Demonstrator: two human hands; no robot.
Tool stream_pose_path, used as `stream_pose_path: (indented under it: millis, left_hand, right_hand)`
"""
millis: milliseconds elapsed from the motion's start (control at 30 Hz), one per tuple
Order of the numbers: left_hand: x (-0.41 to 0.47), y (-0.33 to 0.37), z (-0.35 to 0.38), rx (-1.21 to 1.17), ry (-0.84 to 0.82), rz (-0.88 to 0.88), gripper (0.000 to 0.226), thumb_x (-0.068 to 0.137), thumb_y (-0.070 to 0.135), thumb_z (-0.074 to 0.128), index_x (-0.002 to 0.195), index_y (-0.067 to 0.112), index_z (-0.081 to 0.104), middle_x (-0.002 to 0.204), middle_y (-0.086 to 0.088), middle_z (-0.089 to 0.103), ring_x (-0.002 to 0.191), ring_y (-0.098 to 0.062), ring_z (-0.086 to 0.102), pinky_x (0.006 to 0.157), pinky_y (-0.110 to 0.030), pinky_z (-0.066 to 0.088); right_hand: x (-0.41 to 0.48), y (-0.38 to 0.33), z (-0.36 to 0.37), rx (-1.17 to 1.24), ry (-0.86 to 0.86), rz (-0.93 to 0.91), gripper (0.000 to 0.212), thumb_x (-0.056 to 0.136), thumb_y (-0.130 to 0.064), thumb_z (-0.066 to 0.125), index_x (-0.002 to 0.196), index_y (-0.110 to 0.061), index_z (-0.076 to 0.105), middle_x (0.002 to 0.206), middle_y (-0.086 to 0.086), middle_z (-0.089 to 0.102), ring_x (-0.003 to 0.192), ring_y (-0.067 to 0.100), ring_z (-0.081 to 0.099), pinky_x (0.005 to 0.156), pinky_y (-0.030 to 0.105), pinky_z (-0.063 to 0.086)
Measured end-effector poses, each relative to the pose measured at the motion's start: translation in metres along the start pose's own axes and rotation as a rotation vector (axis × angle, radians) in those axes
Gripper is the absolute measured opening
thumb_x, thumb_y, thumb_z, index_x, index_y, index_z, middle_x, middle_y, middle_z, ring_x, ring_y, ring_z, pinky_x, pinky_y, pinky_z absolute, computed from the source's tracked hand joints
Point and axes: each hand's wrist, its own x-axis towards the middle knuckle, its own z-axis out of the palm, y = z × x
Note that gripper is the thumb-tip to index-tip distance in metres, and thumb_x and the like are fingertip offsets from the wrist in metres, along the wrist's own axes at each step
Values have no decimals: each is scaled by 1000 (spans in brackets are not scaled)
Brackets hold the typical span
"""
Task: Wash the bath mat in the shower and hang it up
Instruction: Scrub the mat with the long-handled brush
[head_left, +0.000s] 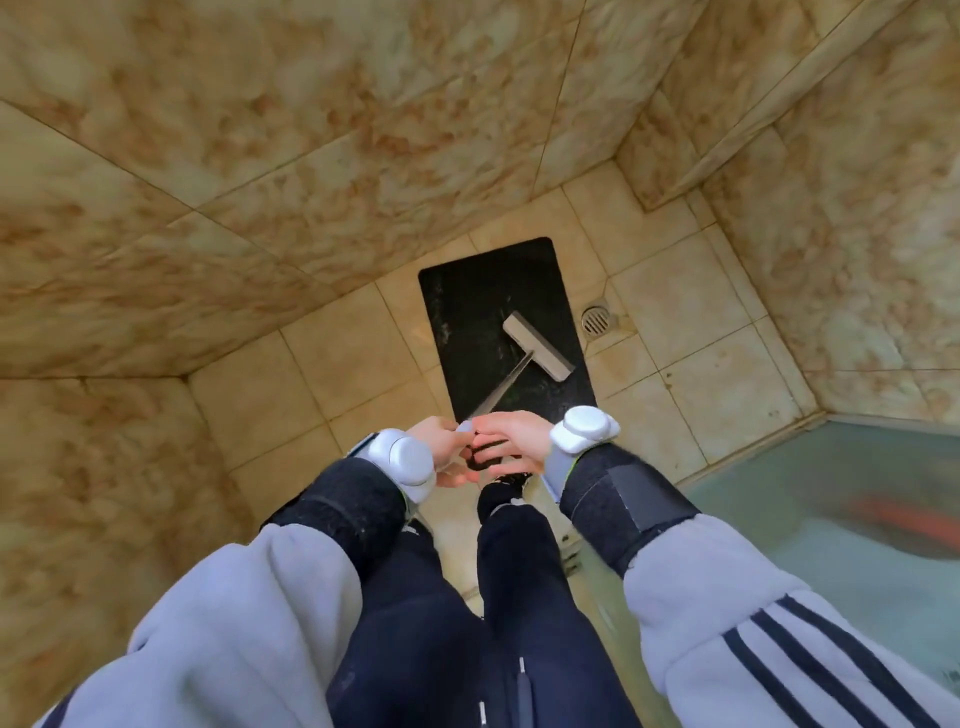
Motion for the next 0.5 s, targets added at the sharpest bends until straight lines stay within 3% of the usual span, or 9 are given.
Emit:
stream_pose_path:
  millis: [33,100,167,233,333,433,500]
  left_hand:
    - [3,-5,-1,3,33,-4,28,98,26,49,116,5,53,104,-10,59,46,-10,63,41,-15,44]
    - [8,-10,-2,26,97,-27,27,98,30,46,116,9,49,90,-7,57,33,-6,52,37,-12,34]
    - [12,-18,5,85,118,-38,23,99,28,44,111,8,50,70,-4,49,36,-9,42,35,-13,32]
    - [12,-26,13,92,132,-10,19,100,25,42,101,7,50,64,-3,41,44,-13,36,34,-12,32]
    - [11,-36,20,223,133,48,22,100,27,38,100,10,52,63,-3,42,48,-16,35,50,-23,34]
    - [8,-42,18,261,86,65,26,98,21,37,116,11,53,65,-2,42,48,-16,36,50,-24,33]
    - [7,-42,16,243,54,72,26,97,18,38,120,14,51,66,-1,42,47,-13,36,47,-21,33]
  right_hand:
    - [-58,-34,18,12,40,32,33,94,-24,54,123,-9,56,116,6,62,107,24,62,93,38,52]
    - [-72,-42,21,69,53,44,35,99,-17,47,132,-4,49,125,11,56,118,27,56,98,38,48]
    - [-62,-39,24,96,71,74,40,100,-17,45,137,-1,44,139,12,50,127,27,52,99,38,48]
    - [-40,-31,29,93,117,111,43,99,-22,48,136,0,43,139,13,50,124,27,53,93,36,50]
    - [-27,-28,35,117,127,125,35,96,-30,53,119,-4,51,112,16,62,99,28,64,95,40,52]
    - [-7,-22,30,182,192,121,25,93,-29,57,99,-7,47,85,15,62,70,26,64,96,46,52]
    - [8,-17,20,208,242,147,22,93,-27,57,93,-7,49,72,13,63,76,26,66,100,46,49]
